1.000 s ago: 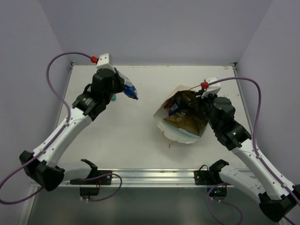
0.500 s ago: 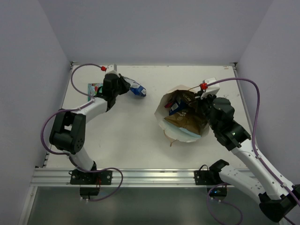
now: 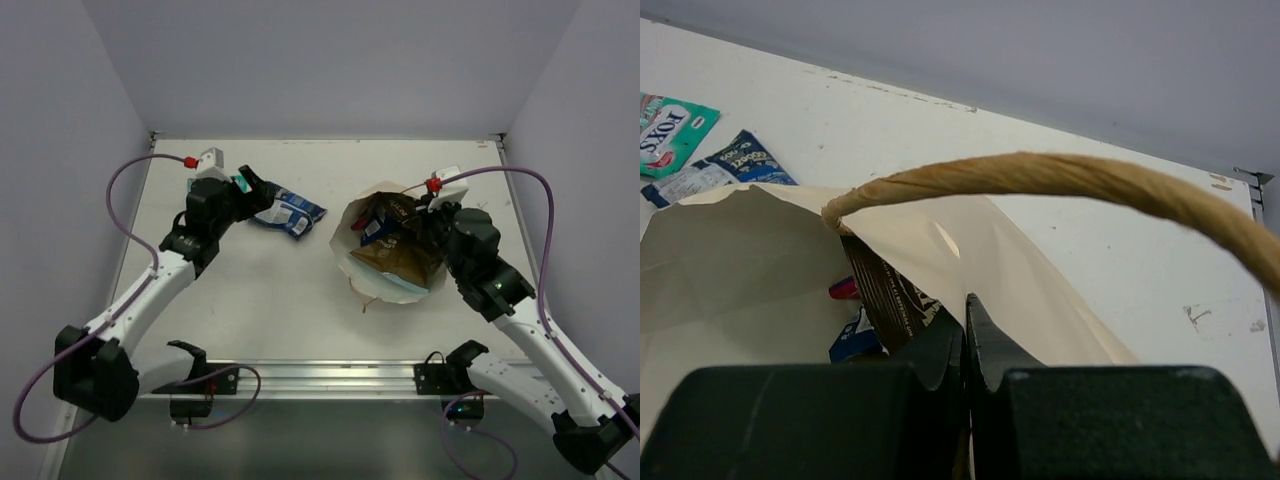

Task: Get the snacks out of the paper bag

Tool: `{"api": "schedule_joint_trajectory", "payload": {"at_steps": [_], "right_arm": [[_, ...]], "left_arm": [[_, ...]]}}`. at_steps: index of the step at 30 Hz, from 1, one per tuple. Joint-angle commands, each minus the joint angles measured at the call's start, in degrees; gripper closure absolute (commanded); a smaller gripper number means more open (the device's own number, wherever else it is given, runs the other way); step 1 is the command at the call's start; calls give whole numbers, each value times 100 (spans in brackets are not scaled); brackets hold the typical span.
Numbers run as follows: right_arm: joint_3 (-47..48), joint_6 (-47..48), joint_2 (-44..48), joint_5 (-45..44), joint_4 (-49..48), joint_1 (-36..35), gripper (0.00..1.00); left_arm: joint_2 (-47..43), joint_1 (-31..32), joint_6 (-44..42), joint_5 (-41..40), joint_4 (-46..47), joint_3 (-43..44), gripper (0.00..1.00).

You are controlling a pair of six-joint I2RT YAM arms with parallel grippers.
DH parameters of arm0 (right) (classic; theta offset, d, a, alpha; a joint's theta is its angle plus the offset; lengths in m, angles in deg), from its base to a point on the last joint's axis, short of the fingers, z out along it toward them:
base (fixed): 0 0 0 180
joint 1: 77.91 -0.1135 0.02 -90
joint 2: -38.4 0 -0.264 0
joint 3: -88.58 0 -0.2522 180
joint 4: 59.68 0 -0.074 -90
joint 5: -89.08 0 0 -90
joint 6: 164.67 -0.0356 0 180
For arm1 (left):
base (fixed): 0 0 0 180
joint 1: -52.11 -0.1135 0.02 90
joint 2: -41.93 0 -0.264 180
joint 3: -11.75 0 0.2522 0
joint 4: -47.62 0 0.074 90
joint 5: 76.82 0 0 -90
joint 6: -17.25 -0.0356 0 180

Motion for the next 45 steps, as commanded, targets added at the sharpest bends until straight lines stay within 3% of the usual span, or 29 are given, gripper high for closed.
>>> {"api": "schedule_joint_trajectory", "payload": {"at_steps": [1, 4, 7, 13, 16, 26, 31, 45], "right_arm": [[191, 92, -61, -50, 337, 32, 100], [235, 75, -61, -33, 338, 41, 100], [252, 66, -44, 28, 346, 32, 100], [287, 5, 0, 152, 399, 32, 100], [287, -48, 35, 266, 408, 32, 100], [331, -92, 141, 477, 469, 32, 100], [524, -110, 194, 617, 609, 41, 100], [1122, -356, 62, 977, 1128, 41, 100]], "left_arm": [[-649, 841, 95, -129, -661, 437, 6], [-791, 2253, 69, -474, -663, 745, 6], [-493, 3229, -238, -920, -557, 1069, 9], [465, 4506, -1371, -1704, -49, 1615, 17], [1001, 4789, -2241, -1959, 417, 1843, 21], [2170, 4720, -3780, -2101, 1921, 1607, 27], [2294, 4290, -3825, -1609, 2544, 1220, 29], [2681, 4087, -3974, -915, 3327, 921, 38]]}}
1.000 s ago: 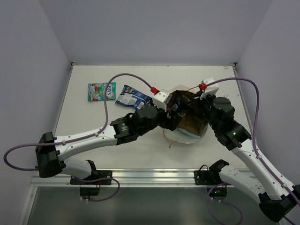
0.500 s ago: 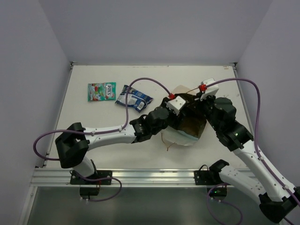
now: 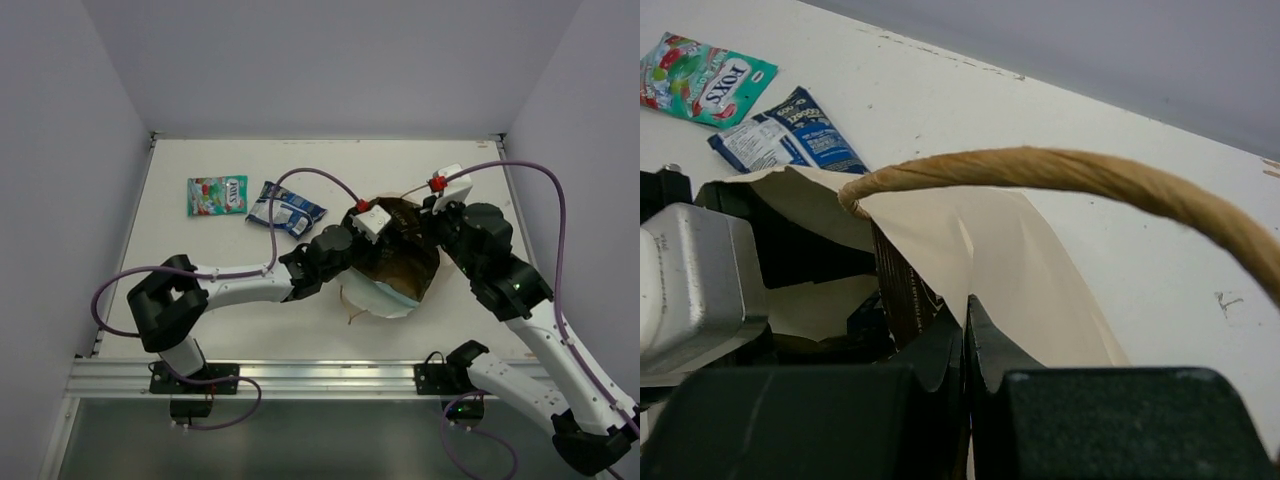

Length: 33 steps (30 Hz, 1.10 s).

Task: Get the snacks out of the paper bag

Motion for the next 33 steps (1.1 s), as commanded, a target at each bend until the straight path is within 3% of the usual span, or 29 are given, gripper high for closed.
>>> {"api": "schedule_joint_trajectory", "payload": {"at_steps": [1, 24, 27, 30, 31, 33], "right_arm": [[408, -214, -1, 333, -133, -9, 100], [126, -126, -10, 896, -238, 0, 100], [109, -117, -1, 913, -247, -9, 100], [83, -117, 16, 878, -256, -9, 100], [82, -117, 7, 870, -256, -9, 100], [47, -117, 16, 835, -264, -9, 100]], "left_arm": [[87, -55, -132, 281, 591, -95, 37], [1273, -257, 228, 0, 538, 985, 33], [1378, -301, 369, -61, 582, 1082, 39], [1431, -319, 413, -88, 688, 1117, 52], [1440, -319, 422, -97, 714, 1126, 63], [1423, -328, 439, -97, 732, 1118, 72]]}}
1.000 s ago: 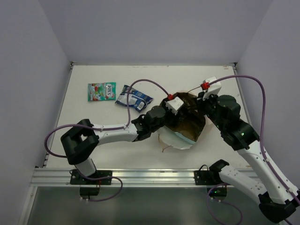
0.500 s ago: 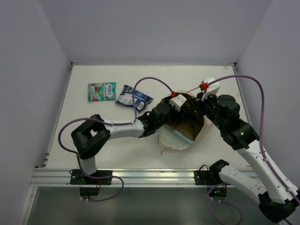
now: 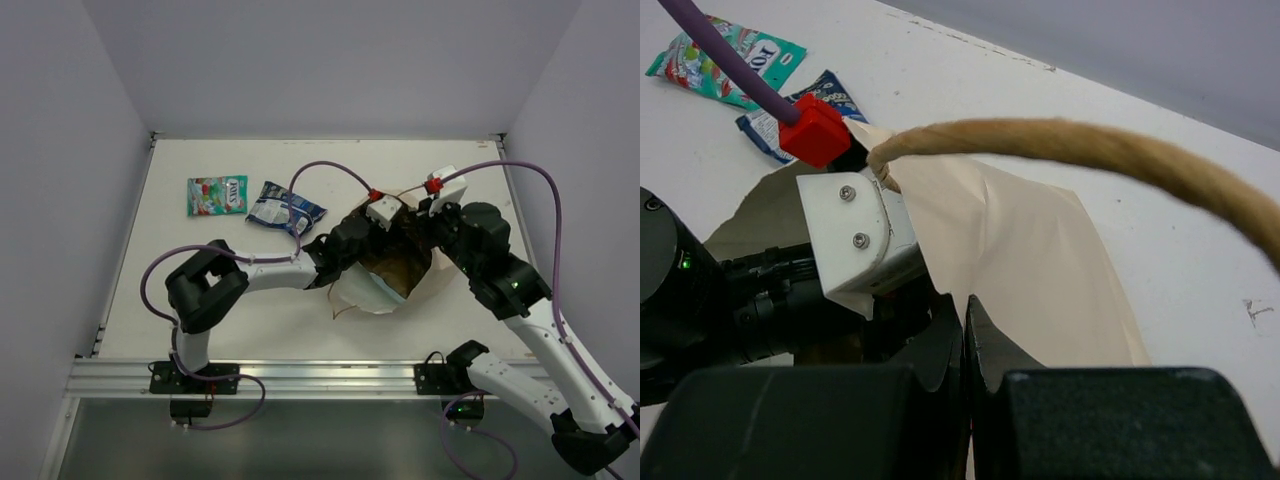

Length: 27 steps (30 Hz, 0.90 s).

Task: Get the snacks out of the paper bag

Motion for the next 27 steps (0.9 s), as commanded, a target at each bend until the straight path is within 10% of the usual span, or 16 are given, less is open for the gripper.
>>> {"api": "schedule_joint_trajectory", "payload": {"at_steps": [1, 5, 27], "right_arm": [[6, -87, 73, 343, -385, -48, 100], [-135, -87, 117, 220, -446, -48, 100], [-416, -87, -173, -1205, -666, 320, 100]], "left_arm": [[72, -105, 109, -160, 271, 206, 82], [-138, -105, 101, -134, 332, 66, 100], [-3952, 18, 575, 316, -3567, -33, 100]]}}
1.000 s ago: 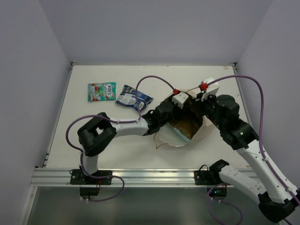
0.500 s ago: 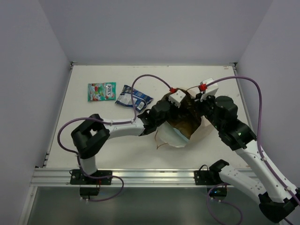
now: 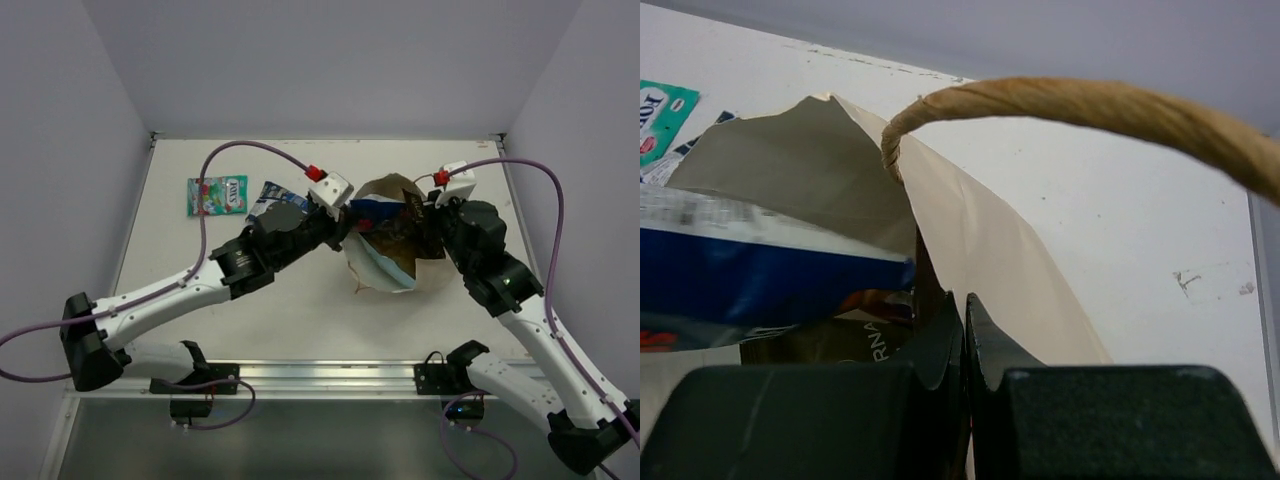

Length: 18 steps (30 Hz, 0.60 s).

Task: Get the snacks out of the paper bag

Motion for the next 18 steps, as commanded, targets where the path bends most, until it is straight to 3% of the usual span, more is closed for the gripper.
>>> {"api": "schedule_joint_trajectory", "payload": {"at_steps": [1, 9, 18], "right_arm": [[-143, -43, -90, -227, -93, 133, 100], [-169, -43, -20, -175, -93, 168, 100], [-222, -43, 173, -69, -85, 168, 100]], "left_arm": [[-703, 1, 263, -358, -1363, 416, 100], [-1258, -385, 631, -2388, -3203, 1639, 100], [-1328, -1545, 1412, -2706, -3652, 938, 100]]}}
